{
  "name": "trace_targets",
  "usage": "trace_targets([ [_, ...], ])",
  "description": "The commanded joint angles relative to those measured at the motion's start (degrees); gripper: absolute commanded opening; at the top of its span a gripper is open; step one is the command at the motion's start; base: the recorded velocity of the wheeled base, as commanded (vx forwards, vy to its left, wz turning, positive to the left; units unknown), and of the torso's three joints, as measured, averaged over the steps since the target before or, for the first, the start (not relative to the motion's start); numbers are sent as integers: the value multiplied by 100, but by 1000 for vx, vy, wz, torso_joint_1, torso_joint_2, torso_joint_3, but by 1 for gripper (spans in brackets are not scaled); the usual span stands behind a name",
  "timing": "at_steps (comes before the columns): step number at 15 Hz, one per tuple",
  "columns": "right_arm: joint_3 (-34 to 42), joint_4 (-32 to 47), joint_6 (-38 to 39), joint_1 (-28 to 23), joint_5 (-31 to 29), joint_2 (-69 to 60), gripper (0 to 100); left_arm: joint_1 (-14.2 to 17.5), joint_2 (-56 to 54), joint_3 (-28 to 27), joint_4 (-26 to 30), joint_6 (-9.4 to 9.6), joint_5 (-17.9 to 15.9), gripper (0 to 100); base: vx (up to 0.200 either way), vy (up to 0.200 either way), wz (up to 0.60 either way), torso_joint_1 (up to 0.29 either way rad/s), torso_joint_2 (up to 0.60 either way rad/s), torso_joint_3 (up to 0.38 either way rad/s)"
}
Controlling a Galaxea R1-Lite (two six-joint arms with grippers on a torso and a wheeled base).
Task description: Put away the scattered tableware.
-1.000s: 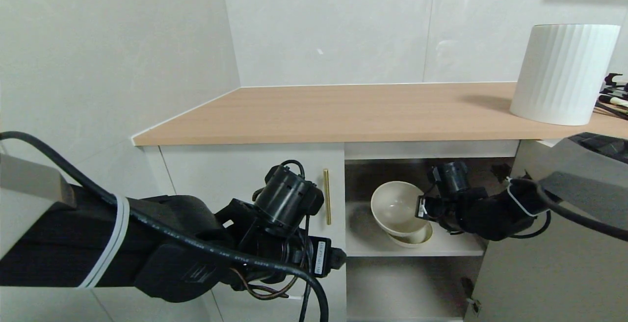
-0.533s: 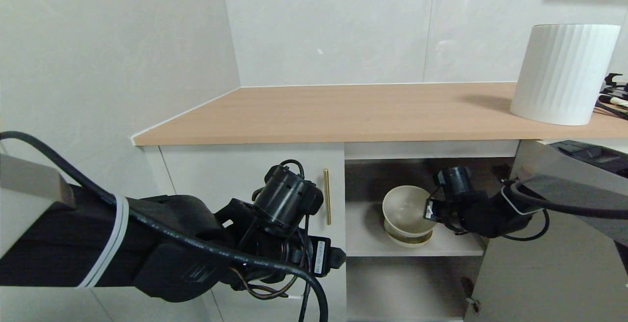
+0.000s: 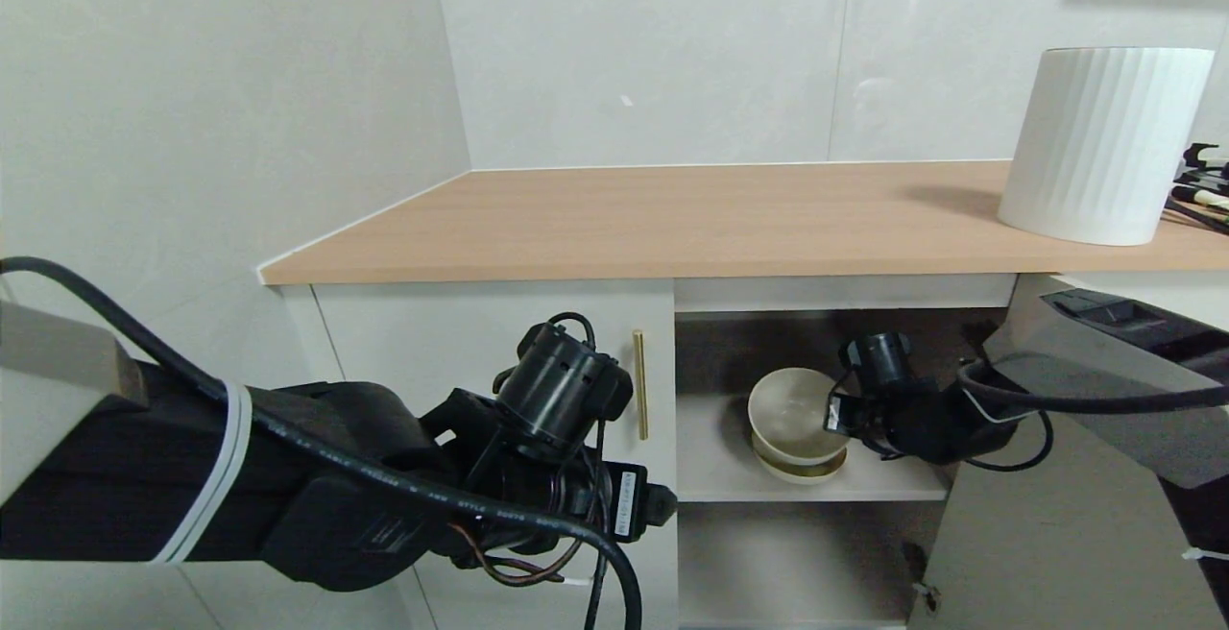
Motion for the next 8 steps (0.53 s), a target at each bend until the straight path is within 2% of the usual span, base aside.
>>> trace_targets([
  [1, -103, -4, 1, -32, -24, 133, 0, 2, 0, -1, -1, -3, 1, 100, 0, 0, 0, 0, 0, 0],
  [8, -112, -4, -96, -6, -24, 230, 0, 2, 0, -1, -1, -3, 1, 100, 0, 0, 0, 0, 0, 0],
])
